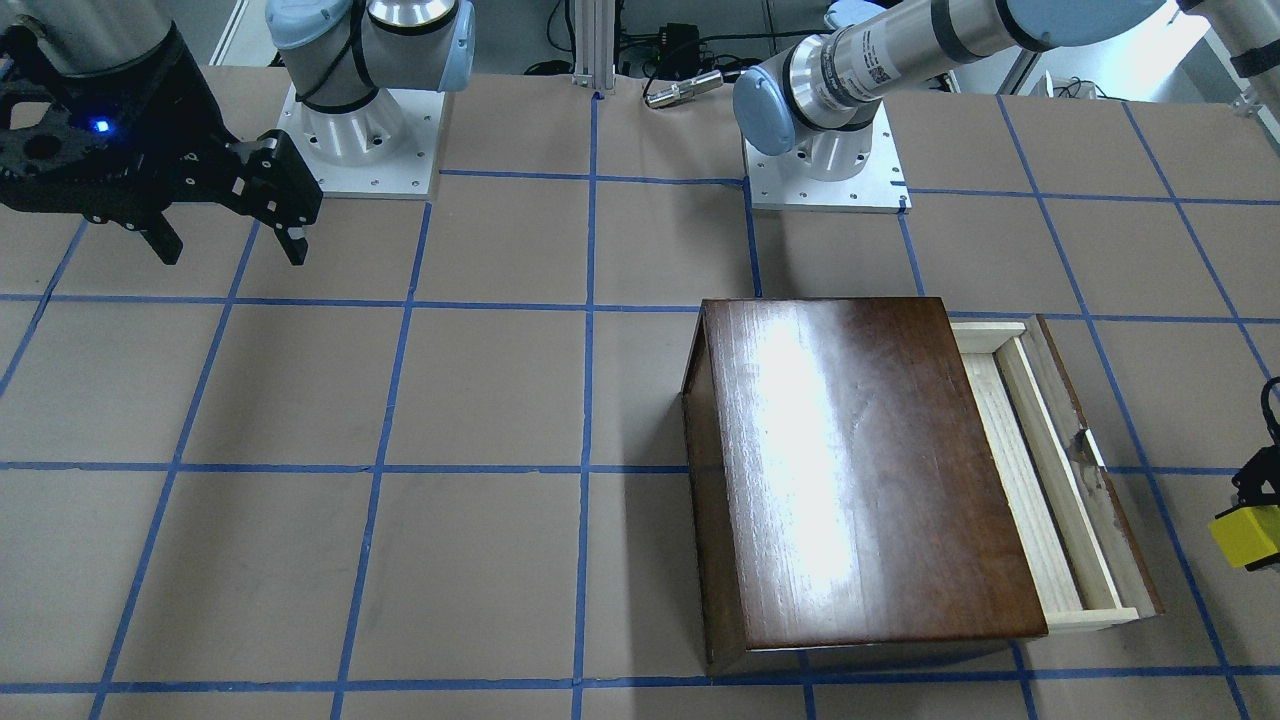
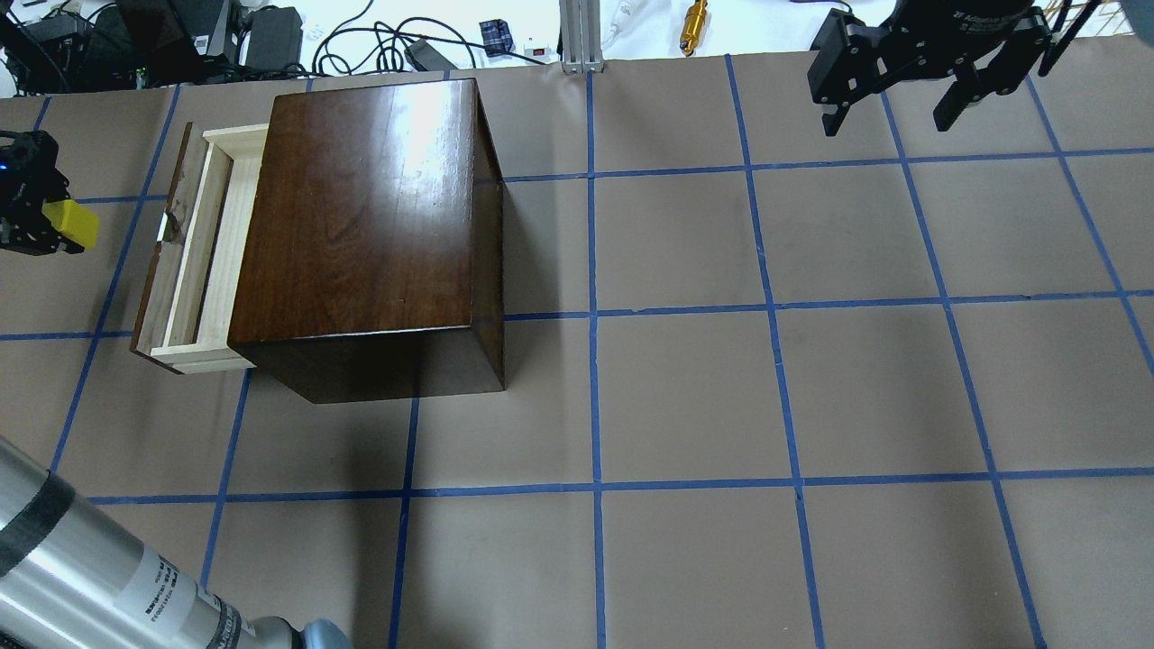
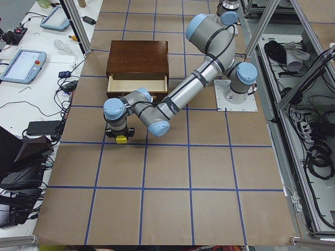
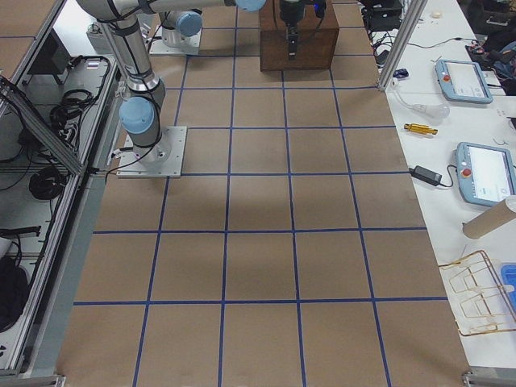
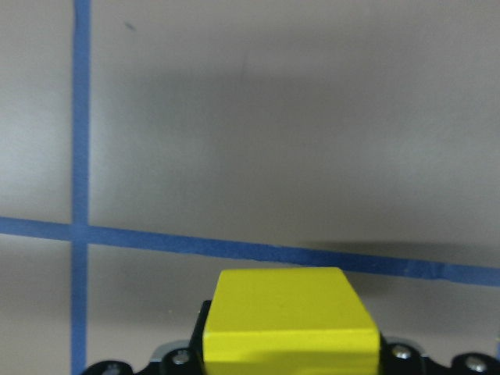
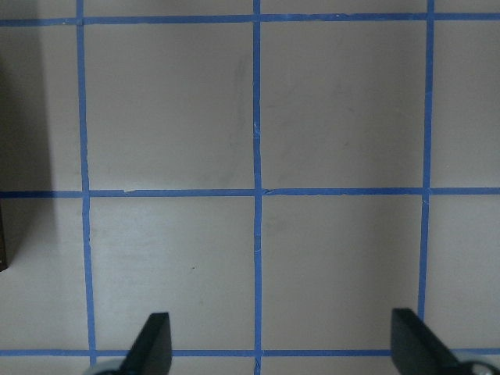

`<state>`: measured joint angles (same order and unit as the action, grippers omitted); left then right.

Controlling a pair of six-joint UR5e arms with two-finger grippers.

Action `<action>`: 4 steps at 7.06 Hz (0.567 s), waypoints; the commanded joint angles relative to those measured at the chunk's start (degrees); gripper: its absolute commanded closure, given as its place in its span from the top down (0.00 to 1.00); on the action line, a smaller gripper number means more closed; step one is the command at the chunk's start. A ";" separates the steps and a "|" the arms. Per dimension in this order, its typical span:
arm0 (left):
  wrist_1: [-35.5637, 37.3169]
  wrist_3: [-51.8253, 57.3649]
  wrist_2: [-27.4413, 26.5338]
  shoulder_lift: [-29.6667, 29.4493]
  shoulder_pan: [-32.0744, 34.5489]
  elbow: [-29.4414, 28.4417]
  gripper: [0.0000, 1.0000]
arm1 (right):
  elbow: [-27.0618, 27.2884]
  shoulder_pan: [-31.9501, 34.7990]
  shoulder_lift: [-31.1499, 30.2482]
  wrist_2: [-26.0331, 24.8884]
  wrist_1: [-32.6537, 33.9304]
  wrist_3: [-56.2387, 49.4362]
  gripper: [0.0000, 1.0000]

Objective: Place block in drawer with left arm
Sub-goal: 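Lift the yellow cube and carry it over the open drawer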

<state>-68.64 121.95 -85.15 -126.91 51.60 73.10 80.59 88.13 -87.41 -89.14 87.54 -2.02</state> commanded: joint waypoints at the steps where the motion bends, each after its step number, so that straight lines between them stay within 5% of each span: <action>1: -8.24 -3.90 -0.02 6.21 3.14 -0.06 0.00 | 0.00 0.02 -0.05 0.02 0.00 0.00 1.00; 4: -15.89 -13.54 -0.89 13.24 11.21 1.25 0.00 | 0.00 0.02 -0.05 0.02 0.00 0.09 1.00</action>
<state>-81.60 112.69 -85.70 -116.49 59.13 73.84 80.60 88.13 -87.45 -89.12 87.54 -2.00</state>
